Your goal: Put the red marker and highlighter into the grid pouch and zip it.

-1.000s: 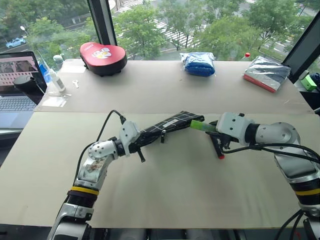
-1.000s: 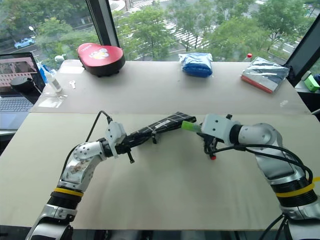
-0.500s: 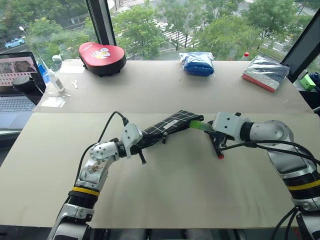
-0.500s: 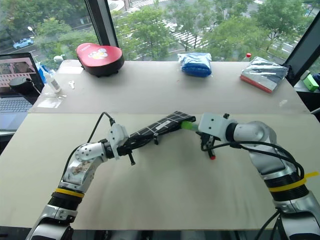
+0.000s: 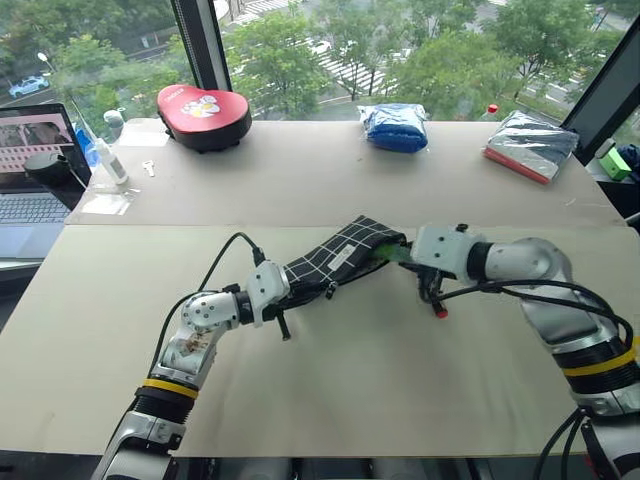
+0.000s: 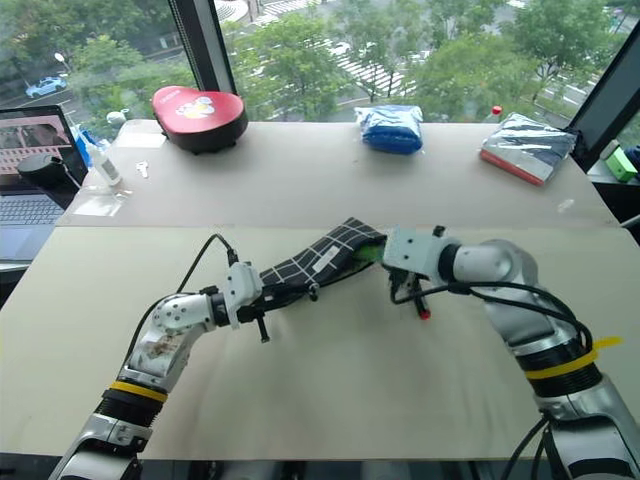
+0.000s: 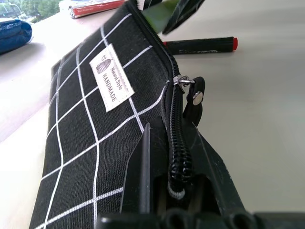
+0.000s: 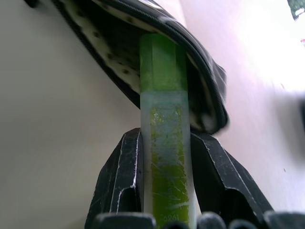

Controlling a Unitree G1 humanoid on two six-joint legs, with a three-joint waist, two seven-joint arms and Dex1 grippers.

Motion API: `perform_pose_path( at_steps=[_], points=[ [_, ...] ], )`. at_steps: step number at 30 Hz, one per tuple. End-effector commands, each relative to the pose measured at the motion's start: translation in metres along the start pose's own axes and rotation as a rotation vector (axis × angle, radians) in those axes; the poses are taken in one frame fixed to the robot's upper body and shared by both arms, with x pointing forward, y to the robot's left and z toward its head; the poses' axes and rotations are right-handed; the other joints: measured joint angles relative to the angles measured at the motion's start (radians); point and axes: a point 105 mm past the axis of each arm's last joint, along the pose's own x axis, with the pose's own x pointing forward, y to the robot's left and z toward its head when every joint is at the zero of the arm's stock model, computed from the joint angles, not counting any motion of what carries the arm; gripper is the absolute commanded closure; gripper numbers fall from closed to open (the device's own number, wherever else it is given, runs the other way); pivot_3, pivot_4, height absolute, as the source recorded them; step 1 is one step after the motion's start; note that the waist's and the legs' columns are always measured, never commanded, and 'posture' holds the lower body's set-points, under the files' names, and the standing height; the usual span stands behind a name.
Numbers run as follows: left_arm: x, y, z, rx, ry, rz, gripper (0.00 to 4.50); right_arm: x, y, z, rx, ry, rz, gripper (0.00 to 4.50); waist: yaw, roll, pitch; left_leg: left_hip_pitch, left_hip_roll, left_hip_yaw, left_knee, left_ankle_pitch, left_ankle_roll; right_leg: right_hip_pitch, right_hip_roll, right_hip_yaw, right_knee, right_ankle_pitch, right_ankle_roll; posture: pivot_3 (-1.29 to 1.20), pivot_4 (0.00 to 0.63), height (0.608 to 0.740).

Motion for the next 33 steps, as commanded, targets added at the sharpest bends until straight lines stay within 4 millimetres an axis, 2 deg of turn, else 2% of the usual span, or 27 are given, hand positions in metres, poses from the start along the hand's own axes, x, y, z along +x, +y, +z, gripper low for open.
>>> perform_pose_path(
  at_steps=[1,6,11,15,25,27,29,32,33],
  points=[
    [0.000,0.004,0.011,0.025,-0.038,0.000,4.50,0.004,-0.002,0.008,-0.132,-0.004,-0.054,3.48,0.000,0.000,0.000,0.000,0.000,0.000,0.000,0.000,0.000,0.000,0.000,0.000,0.000,0.000,0.000,0.00,0.150,0.740],
    [-0.002,0.005,0.012,0.023,-0.041,0.000,4.50,0.013,-0.012,0.010,-0.296,0.006,-0.144,3.48,0.000,0.000,0.000,-0.001,-0.001,0.000,0.000,0.001,-0.002,0.000,0.000,0.000,0.000,0.000,0.000,0.00,0.150,0.740],
    [-0.001,0.007,0.016,0.015,-0.056,0.003,4.50,0.023,-0.017,0.034,-0.419,-0.120,-0.251,3.48,-0.006,0.000,0.000,0.000,0.000,0.000,0.000,0.003,-0.005,-0.001,0.000,0.000,0.000,0.000,0.000,0.00,0.150,0.740],
    [-0.001,0.008,0.018,0.008,-0.067,0.007,4.50,0.029,-0.008,0.047,-0.453,-0.228,-0.258,3.48,-0.011,0.000,0.000,-0.001,-0.001,0.000,0.000,0.003,-0.005,-0.001,0.000,0.000,0.000,0.000,0.000,0.00,0.150,0.740],
    [-0.001,0.012,0.024,-0.008,-0.088,0.018,4.50,0.036,0.004,0.052,-0.514,-0.351,-0.225,3.48,-0.017,0.000,0.000,0.000,0.000,0.000,0.000,0.003,-0.005,0.000,0.001,0.000,0.000,0.000,0.000,0.00,0.150,0.740],
    [-0.001,0.012,0.025,-0.011,-0.093,0.022,4.50,0.035,0.006,0.047,-0.437,-0.349,-0.194,2.48,-0.017,0.000,0.000,0.000,0.000,0.000,0.000,0.003,-0.004,0.000,0.001,0.000,0.000,0.000,0.000,0.00,0.150,0.740],
    [0.000,0.012,0.026,-0.014,-0.095,0.024,4.50,0.035,0.006,0.043,-0.369,-0.343,-0.167,1.95,-0.017,0.000,0.000,0.000,0.000,0.000,0.000,0.003,-0.004,0.000,0.001,0.000,0.000,0.000,0.000,0.00,0.150,0.740],
    [0.000,0.014,0.027,-0.026,-0.103,0.035,4.50,0.026,-0.016,0.037,-0.280,-0.314,-0.222,0.95,-0.017,0.000,0.000,0.000,0.000,0.000,0.000,0.002,-0.004,0.000,0.001,0.000,0.000,0.000,0.000,0.00,0.150,0.740],
    [0.000,0.014,0.026,-0.028,-0.101,0.039,4.50,0.020,-0.023,0.036,-0.266,-0.320,-0.230,0.95,-0.016,0.000,0.000,0.000,0.000,0.000,0.000,0.002,-0.004,0.000,0.001,0.000,0.000,0.000,0.000,0.00,0.150,0.740]
  ],
)
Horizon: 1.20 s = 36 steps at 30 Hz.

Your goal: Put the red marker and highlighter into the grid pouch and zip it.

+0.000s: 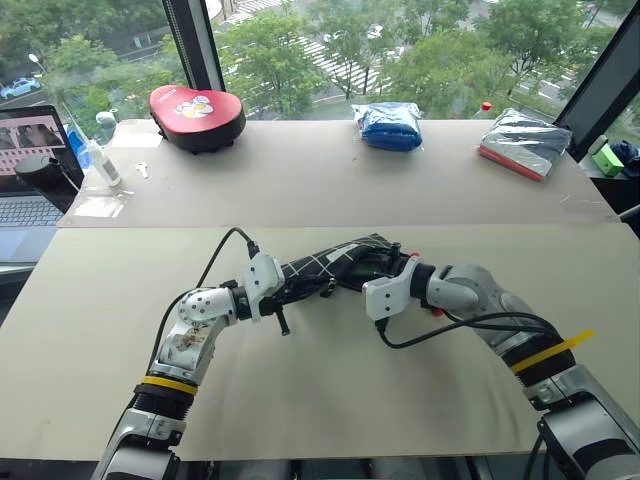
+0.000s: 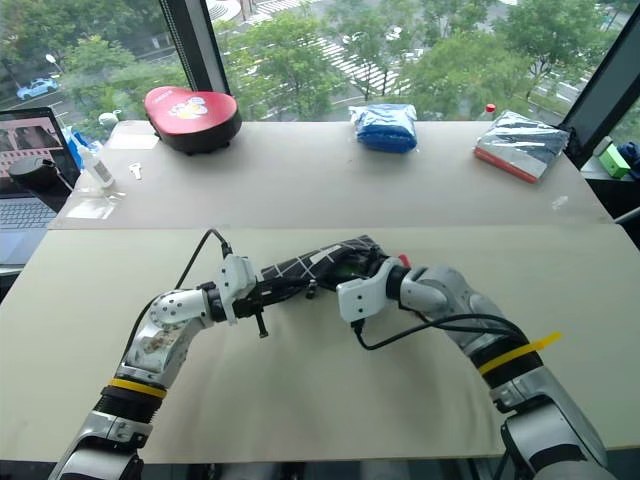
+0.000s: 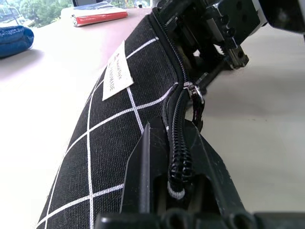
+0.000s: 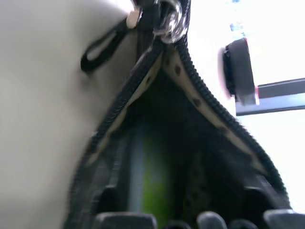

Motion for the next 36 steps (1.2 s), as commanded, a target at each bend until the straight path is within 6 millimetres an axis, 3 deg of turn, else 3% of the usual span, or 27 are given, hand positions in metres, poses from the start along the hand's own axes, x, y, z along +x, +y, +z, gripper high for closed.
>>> perform_pose_path(
  at_steps=[1,4,10,12,18,22,27,36],
  points=[
    [0.001,0.005,0.017,0.027,-0.049,0.015,4.50,-0.024,-0.041,-0.006,0.072,0.003,-0.108,0.95,0.002,0.000,0.000,0.000,0.000,0.000,0.000,-0.001,0.001,0.000,0.000,0.000,0.000,0.000,0.000,0.00,0.150,0.740],
    [0.000,0.007,0.015,0.026,-0.038,0.025,4.50,-0.041,-0.053,-0.005,0.228,-0.038,-0.121,0.95,0.003,0.000,0.000,0.000,0.000,0.000,0.000,-0.002,0.003,0.000,0.000,0.000,0.000,0.000,0.000,0.00,0.150,0.740],
    [-0.001,0.008,0.013,0.023,-0.028,0.046,4.50,-0.091,-0.057,0.020,0.870,-0.209,0.045,0.95,0.006,0.000,0.000,0.000,0.001,-0.001,0.000,-0.004,0.007,0.000,0.000,0.000,0.000,0.000,0.000,0.00,0.150,0.740],
    [-0.002,0.008,0.012,0.019,-0.025,0.055,4.50,-0.106,-0.059,0.026,0.993,-0.230,0.077,0.95,0.010,0.000,0.000,-0.001,0.001,-0.001,0.000,-0.005,0.008,0.000,-0.001,0.000,0.000,0.000,0.000,0.00,0.150,0.740],
    [-0.005,0.009,0.011,0.010,-0.021,0.079,4.50,-0.117,-0.066,-0.014,0.984,0.006,-0.144,0.95,0.015,0.000,0.000,0.000,0.001,-0.001,0.000,-0.006,0.009,0.000,-0.002,0.000,0.000,0.000,0.000,0.00,0.150,0.740],
    [-0.007,0.009,0.011,0.009,-0.020,0.090,4.50,-0.115,-0.048,-0.050,0.990,0.241,-0.248,0.95,0.021,0.000,0.000,-0.001,0.000,-0.001,0.000,-0.005,0.007,0.000,-0.002,0.000,0.000,0.000,0.000,0.00,0.150,0.740],
    [-0.006,0.010,0.013,0.011,-0.026,0.095,4.50,-0.103,-0.014,-0.062,1.159,0.390,-0.274,0.95,0.023,0.000,0.000,-0.001,0.000,0.000,0.000,-0.004,0.006,-0.001,-0.002,0.000,0.000,0.000,0.000,0.00,0.150,0.740],
    [-0.005,0.009,0.012,0.008,-0.027,0.096,4.50,-0.108,0.004,-0.067,1.254,0.510,-0.294,0.95,0.024,0.000,0.000,-0.003,0.000,-0.001,0.001,-0.004,0.006,-0.003,-0.002,0.000,0.000,0.001,-0.001,0.00,0.150,0.740]
  ],
)
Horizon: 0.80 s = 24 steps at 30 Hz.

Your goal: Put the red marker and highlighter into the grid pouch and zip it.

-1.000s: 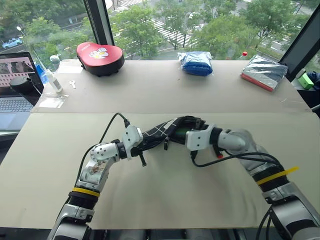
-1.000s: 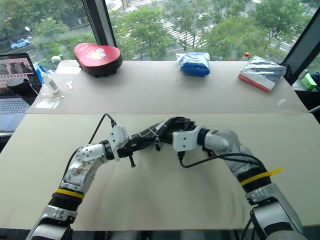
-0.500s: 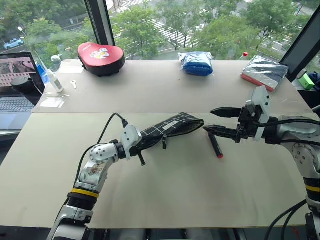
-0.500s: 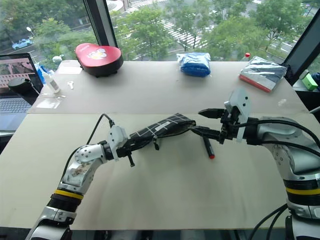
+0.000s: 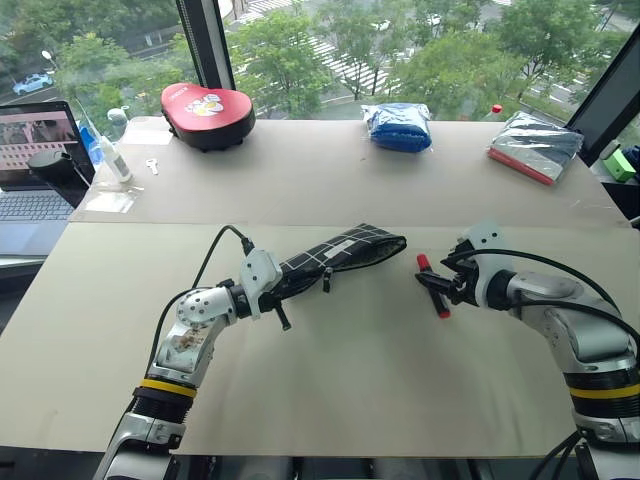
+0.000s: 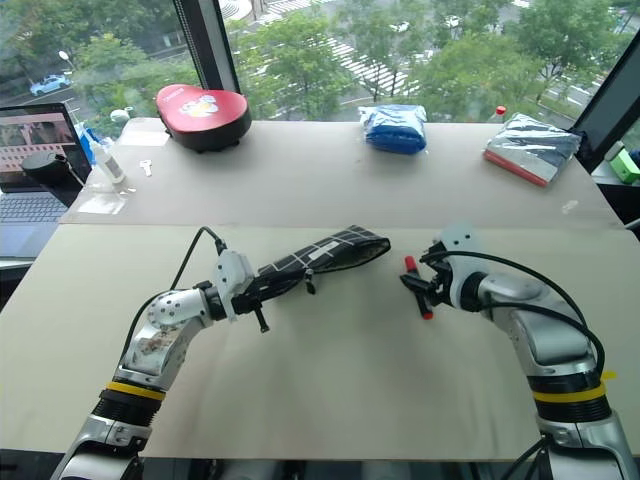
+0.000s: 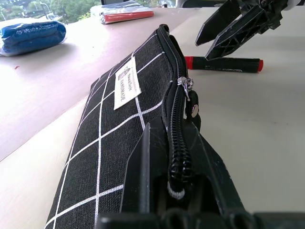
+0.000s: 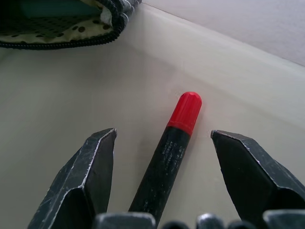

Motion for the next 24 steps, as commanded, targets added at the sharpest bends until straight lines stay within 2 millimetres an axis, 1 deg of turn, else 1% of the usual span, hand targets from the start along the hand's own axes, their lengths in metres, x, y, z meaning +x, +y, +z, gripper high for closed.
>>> perform_pose_path(
  at_steps=[1,4,9,11,13,16,17,19,23,24],
  points=[
    [-0.001,0.003,0.010,0.016,-0.036,0.014,4.50,-0.009,-0.008,0.002,-0.029,-0.001,-0.060,0.95,0.000,0.000,0.000,0.000,0.000,0.000,0.000,0.000,0.000,0.000,0.000,0.000,0.000,0.000,0.000,0.00,0.150,0.740],
    [0.001,0.003,0.010,0.016,-0.040,0.012,4.50,-0.009,-0.009,-0.011,-0.035,0.042,-0.074,0.95,0.000,0.000,0.000,0.000,0.000,0.000,0.000,0.000,0.000,0.000,0.000,0.000,0.000,0.000,0.000,0.00,0.150,0.740],
    [0.002,0.003,0.010,0.015,-0.043,0.009,4.50,-0.004,-0.004,-0.034,-0.014,0.104,-0.075,0.95,0.000,0.000,0.000,0.000,0.000,0.000,0.000,0.000,0.000,0.000,0.000,0.000,0.000,0.000,0.000,0.00,0.150,0.740],
    [0.002,0.003,0.010,0.015,-0.045,0.008,4.50,-0.005,-0.007,-0.042,-0.023,0.131,-0.097,1.46,0.000,0.000,0.000,0.001,0.000,0.000,0.000,0.000,0.000,0.001,0.000,0.000,0.000,0.000,0.000,0.00,0.150,0.740],
    [0.002,0.003,0.010,0.015,-0.045,0.008,4.50,-0.007,-0.009,-0.047,-0.037,0.138,-0.110,1.97,0.002,0.000,0.000,0.002,0.000,0.000,0.000,0.000,0.000,0.003,0.000,-0.001,0.000,0.000,0.000,0.00,0.150,0.740],
    [0.002,0.002,0.010,0.016,-0.046,0.008,4.50,-0.008,-0.010,-0.047,-0.046,0.127,-0.111,3.03,0.004,0.000,0.000,0.004,0.000,0.000,0.001,0.000,0.001,0.006,0.000,-0.001,-0.001,0.000,0.000,0.00,0.150,0.740],
    [0.002,0.002,0.010,0.016,-0.047,0.008,4.50,-0.009,-0.010,-0.046,-0.052,0.122,-0.108,3.47,0.004,0.000,0.000,0.004,-0.001,0.000,0.001,0.000,0.001,0.006,0.000,-0.001,-0.001,0.000,0.000,0.00,0.150,0.740],
    [0.003,0.002,0.010,0.016,-0.047,0.007,4.50,-0.010,-0.010,-0.045,-0.062,0.112,-0.106,3.97,0.004,0.000,0.000,0.004,0.000,-0.001,0.001,0.000,0.001,0.006,0.000,-0.001,0.000,0.000,0.000,0.00,0.150,0.740],
    [0.004,0.002,0.011,0.017,-0.051,0.002,4.50,-0.010,-0.010,-0.041,-0.083,0.094,-0.112,4.00,0.004,0.000,0.000,0.004,0.000,-0.001,0.001,0.000,0.001,0.006,0.000,-0.001,0.000,0.000,0.000,0.00,0.150,0.740],
    [0.005,0.002,0.011,0.017,-0.051,0.001,4.50,-0.009,-0.012,-0.035,-0.093,0.067,-0.127,4.00,0.004,0.000,0.000,0.004,0.000,-0.001,0.001,0.000,0.001,0.006,0.000,-0.001,0.000,0.000,0.000,0.00,0.150,0.740]
  ],
)
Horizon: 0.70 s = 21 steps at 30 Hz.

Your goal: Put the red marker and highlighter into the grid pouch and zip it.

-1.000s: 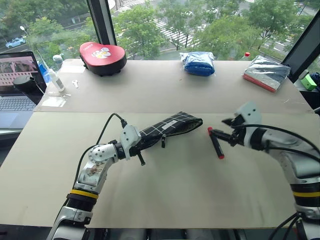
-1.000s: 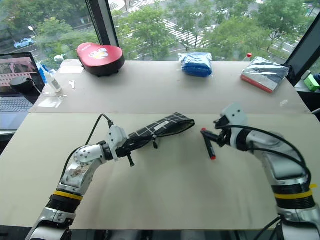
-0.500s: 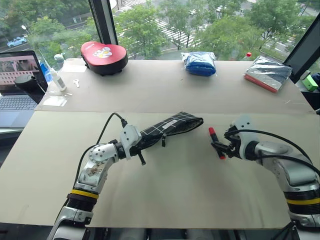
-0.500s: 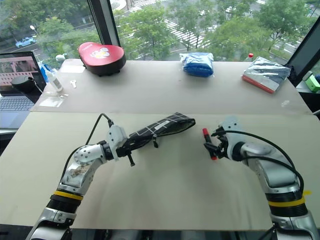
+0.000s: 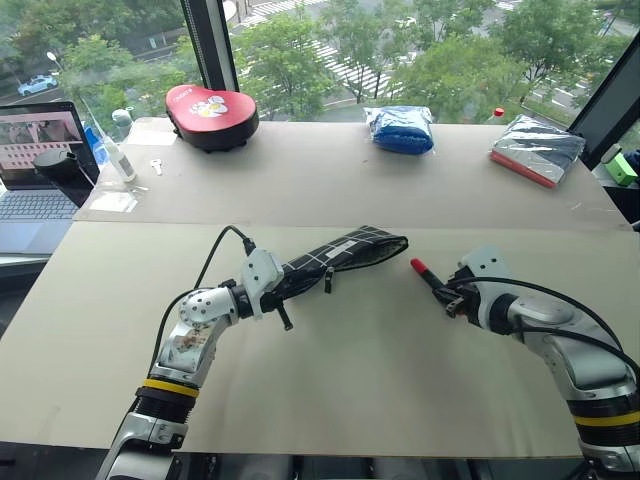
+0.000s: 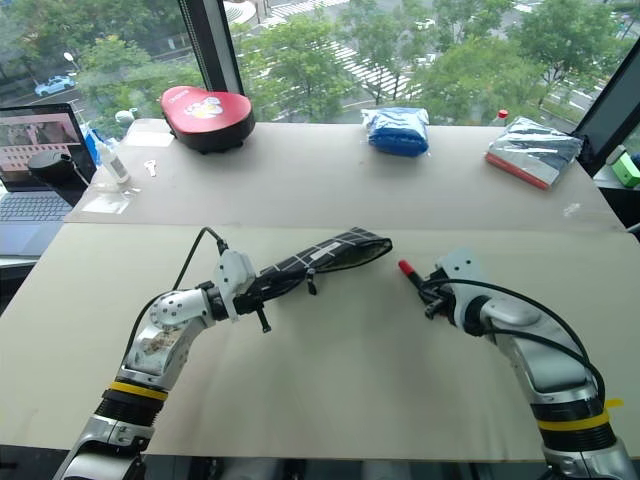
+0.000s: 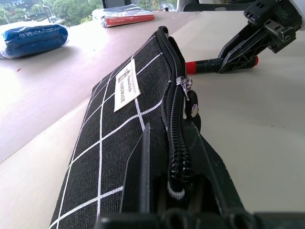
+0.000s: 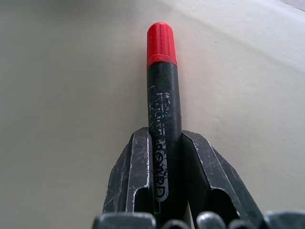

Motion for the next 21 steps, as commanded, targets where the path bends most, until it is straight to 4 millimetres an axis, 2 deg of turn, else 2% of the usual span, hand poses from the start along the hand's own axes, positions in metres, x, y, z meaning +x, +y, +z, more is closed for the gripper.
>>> perform_pose_path(
  at_steps=[1,3,6,7,9,11,14,17,21],
  points=[
    [0.002,0.003,0.011,0.025,-0.042,0.002,4.50,-0.004,-0.016,0.007,-0.038,-0.031,-0.083,4.00,0.000,0.000,0.000,0.000,0.000,0.000,0.000,0.000,0.000,0.000,0.000,0.000,0.000,0.000,0.000,0.00,0.150,0.740],
    [0.003,0.003,0.011,0.025,-0.042,-0.001,4.50,-0.006,-0.022,0.025,-0.082,-0.107,-0.099,4.00,-0.001,0.000,0.000,0.000,0.000,0.000,0.000,0.000,0.000,0.000,0.000,0.000,0.000,0.000,0.000,0.00,0.150,0.740],
    [0.003,0.003,0.011,0.025,-0.040,-0.006,4.50,-0.023,-0.028,0.073,-0.215,-0.310,-0.093,4.00,-0.005,0.000,0.000,0.000,0.000,0.000,0.000,0.000,0.000,-0.001,0.000,0.000,0.000,0.000,0.000,0.00,0.150,0.740],
    [0.003,0.004,0.011,0.024,-0.040,-0.007,4.50,-0.032,-0.023,0.089,-0.307,-0.377,-0.062,4.00,-0.008,0.001,0.001,0.000,0.000,0.001,-0.001,0.000,-0.001,-0.002,0.000,0.001,0.000,0.000,0.000,0.00,0.150,0.740],
    [0.003,0.004,0.011,0.024,-0.039,-0.010,4.50,-0.044,-0.008,0.103,-0.469,-0.435,0.018,4.00,-0.009,0.001,0.001,-0.001,0.000,0.001,-0.001,0.000,-0.001,-0.002,0.000,0.001,0.000,0.000,0.000,0.00,0.150,0.740],
    [0.003,0.004,0.011,0.024,-0.040,-0.012,4.50,-0.050,0.007,0.101,-0.638,-0.432,0.101,4.00,-0.008,0.001,0.001,0.000,0.001,0.001,-0.001,0.000,-0.001,-0.002,0.002,0.000,0.000,0.000,0.000,0.00,0.150,0.740],
    [0.005,0.005,0.012,0.023,-0.043,-0.014,4.50,-0.050,0.020,0.085,-0.876,-0.367,0.178,4.00,-0.006,0.000,0.001,0.000,0.001,0.000,-0.001,0.000,-0.001,-0.001,0.002,-0.001,-0.001,-0.001,0.001,0.00,0.150,0.740],
    [0.006,0.004,0.013,0.023,-0.047,-0.017,4.50,-0.048,0.022,0.077,-1.003,-0.344,0.205,4.00,-0.007,0.000,0.001,0.000,0.001,0.001,0.000,0.000,-0.001,-0.001,0.001,0.000,-0.001,-0.001,0.001,0.00,0.150,0.740],
    [0.007,0.004,0.014,0.022,-0.050,-0.021,4.50,-0.041,0.013,0.073,-1.121,-0.315,0.175,4.00,-0.007,0.000,0.001,0.000,0.001,0.002,0.000,0.001,-0.001,-0.001,0.001,0.001,0.000,-0.001,0.001,0.00,0.150,0.740]
  ],
)
